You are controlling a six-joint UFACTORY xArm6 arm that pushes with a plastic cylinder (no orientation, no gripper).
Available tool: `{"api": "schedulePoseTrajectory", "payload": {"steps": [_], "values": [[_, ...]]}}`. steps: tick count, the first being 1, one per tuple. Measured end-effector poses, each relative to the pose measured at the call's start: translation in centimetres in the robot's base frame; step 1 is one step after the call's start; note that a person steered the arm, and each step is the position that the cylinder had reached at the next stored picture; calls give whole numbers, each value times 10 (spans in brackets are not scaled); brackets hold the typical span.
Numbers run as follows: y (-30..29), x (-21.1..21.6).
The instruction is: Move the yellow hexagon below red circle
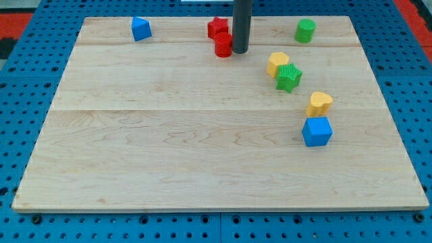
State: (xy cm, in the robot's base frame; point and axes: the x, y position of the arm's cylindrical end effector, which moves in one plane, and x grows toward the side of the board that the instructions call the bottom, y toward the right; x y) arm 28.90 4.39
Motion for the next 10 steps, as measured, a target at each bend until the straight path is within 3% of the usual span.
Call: {"api": "schedulePoseTrajectory", "payload": {"steps": [2,3,4,6,8,10], "values": [[143,10],[152,37],[122,56],[49,45],[47,30],[-4,30]]}}
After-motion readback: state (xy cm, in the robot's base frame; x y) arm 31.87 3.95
